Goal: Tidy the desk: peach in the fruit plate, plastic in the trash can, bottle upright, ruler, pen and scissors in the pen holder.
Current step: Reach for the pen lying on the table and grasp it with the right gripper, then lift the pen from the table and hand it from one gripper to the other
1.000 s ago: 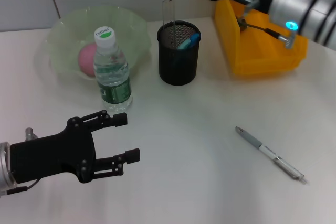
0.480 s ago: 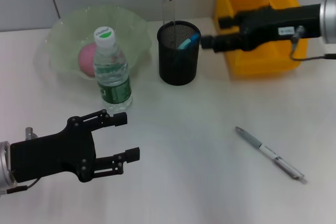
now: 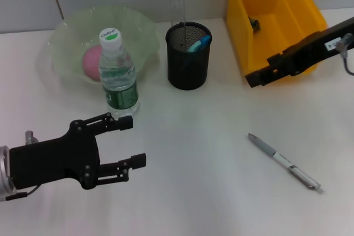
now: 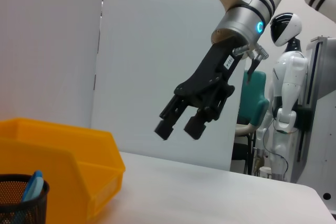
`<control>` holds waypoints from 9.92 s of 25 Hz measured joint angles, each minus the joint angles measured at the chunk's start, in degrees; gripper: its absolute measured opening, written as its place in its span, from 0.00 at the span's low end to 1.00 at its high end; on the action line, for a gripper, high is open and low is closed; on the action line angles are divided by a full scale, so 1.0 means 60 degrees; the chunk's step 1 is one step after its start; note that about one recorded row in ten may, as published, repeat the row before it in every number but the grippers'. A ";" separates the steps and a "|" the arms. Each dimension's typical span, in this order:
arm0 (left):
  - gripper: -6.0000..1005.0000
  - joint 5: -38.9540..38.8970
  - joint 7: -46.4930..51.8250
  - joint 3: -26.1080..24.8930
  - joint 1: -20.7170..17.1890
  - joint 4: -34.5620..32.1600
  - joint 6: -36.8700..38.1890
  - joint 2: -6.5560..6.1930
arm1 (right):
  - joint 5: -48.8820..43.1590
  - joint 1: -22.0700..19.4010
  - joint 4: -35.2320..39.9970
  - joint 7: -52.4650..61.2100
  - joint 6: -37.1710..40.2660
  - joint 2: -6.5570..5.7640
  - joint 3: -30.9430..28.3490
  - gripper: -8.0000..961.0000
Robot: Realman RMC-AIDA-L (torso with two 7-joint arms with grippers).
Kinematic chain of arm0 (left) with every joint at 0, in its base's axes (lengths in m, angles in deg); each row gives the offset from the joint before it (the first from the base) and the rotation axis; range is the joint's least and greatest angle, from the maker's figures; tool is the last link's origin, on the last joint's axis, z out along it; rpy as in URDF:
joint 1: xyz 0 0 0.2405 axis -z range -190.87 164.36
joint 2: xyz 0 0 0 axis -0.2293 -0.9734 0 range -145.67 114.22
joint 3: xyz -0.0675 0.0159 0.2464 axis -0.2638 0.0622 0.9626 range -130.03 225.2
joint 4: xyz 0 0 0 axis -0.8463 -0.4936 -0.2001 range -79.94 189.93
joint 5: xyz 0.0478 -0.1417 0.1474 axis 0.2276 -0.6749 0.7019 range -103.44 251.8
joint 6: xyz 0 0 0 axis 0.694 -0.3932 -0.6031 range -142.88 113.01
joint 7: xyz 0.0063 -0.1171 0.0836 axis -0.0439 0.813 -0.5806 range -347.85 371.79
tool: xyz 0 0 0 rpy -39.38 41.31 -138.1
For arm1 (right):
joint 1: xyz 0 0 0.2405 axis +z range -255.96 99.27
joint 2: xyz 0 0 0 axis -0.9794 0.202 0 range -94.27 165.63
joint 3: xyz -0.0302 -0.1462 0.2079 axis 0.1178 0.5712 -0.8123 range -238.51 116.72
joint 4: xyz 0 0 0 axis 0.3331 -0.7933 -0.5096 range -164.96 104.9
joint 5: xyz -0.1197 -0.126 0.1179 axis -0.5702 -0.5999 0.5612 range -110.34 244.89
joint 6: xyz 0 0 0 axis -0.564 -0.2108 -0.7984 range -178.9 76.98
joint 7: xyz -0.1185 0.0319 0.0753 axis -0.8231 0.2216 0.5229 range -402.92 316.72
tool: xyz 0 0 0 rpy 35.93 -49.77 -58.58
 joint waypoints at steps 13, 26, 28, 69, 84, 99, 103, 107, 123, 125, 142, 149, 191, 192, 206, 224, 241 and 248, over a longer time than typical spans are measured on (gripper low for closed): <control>0.79 -0.0016 0.0054 0.0001 -0.0004 -0.0142 0.0032 0.0001 | -0.2759 0.1498 -0.1701 0.0262 0.1387 -0.0054 -0.0017 0.82; 0.79 -0.0016 -0.0012 0.0001 0.0059 -0.0182 0.0003 0.0007 | -0.4805 0.2587 -0.3755 0.0710 0.0525 0.0515 0.1672 0.82; 0.79 -0.0015 -0.0025 0.0002 0.0061 -0.0182 -0.0004 0.0010 | -0.4804 0.2589 -0.3967 0.0848 0.0267 0.0524 0.2071 0.82; 0.78 -0.0015 -0.0050 0.0001 0.0095 -0.0182 0.0028 0.0014 | -0.4299 0.2568 -0.5598 0.1154 -0.2005 0.0605 0.3689 0.78; 0.78 -0.0015 -0.0050 0.0001 0.0120 -0.0182 0.0017 0.0002 | -0.4320 0.2601 -0.5860 0.1133 -0.2262 0.0589 0.3692 0.43; 0.78 -0.0015 -0.0050 0.0001 0.0125 -0.0182 0.0010 0.0000 | -0.4304 0.2589 -0.5954 0.1115 -0.2482 0.0589 0.3828 0.35; 0.78 -0.0015 -0.0050 0.0001 0.0125 -0.0184 0.0005 -0.0001 | -0.4302 0.2626 -0.6144 0.1113 -0.2525 0.0589 0.3842 0.33; 0.78 -0.0028 -0.0050 0.0001 0.0125 -0.0193 0.0007 0.0000 | -0.4300 0.2652 -0.6269 0.1100 -0.2578 0.0589 0.3917 0.31; 0.78 -0.0030 -0.0050 0.0001 0.0125 -0.0197 0.0008 0.0000 | -0.4155 0.2655 -0.6422 0.1096 -0.2732 0.0605 0.3941 0.22; 0.78 -0.0030 -0.0050 0.0001 0.0125 -0.0197 0.0006 -0.0001 | -0.4155 0.2657 -0.6459 0.1093 -0.2740 0.0605 0.3941 0.22; 0.77 -0.0029 -0.0041 -0.0014 0.0084 -0.0316 0.0028 0.0000 | -0.4140 0.2663 -0.6455 0.0881 -0.2783 0.0604 0.3981 0.19; 0.77 -0.0084 -0.0035 -0.0014 0.0079 -0.0328 0.0042 -0.0001 | -0.4138 0.2700 -0.6409 0.0875 -0.2788 0.0604 0.4210 0.15; 0.77 -0.1117 0.1490 0.0071 0.0221 -0.0628 0.1722 -0.0001 | 0.4313 -0.0384 -0.4443 -0.7965 -0.1664 0.0471 -0.2494 0.13; 0.77 -0.1117 0.1490 0.0071 0.0221 -0.0628 0.1722 -0.0001 | 0.4313 -0.0384 -0.4443 -0.7965 -0.1664 0.0471 -0.2494 0.13; 0.76 -0.1695 0.3802 0.0089 0.0650 -0.0942 0.1969 0.0059 | 0.6183 0.0105 -0.6299 -0.9467 -0.1902 -0.0001 -0.2879 0.13; 0.76 -0.1896 0.3114 0.0604 0.1320 -0.0502 0.0649 0.0154 | 0.6298 0.0848 -0.6941 -0.6404 -0.0602 -0.0204 -0.2860 0.13; 0.76 -0.1988 0.3642 0.1061 0.1872 -0.0099 -0.0104 0.0160 | 0.6240 0.0949 -0.7408 -0.6979 0.0024 -0.0020 -0.2697 0.14; 0.76 -0.2003 0.3711 0.1085 0.1954 -0.0081 -0.0277 0.0157 | 0.6203 0.0960 -0.7409 -0.7348 -0.0349 0.0107 -0.2238 0.14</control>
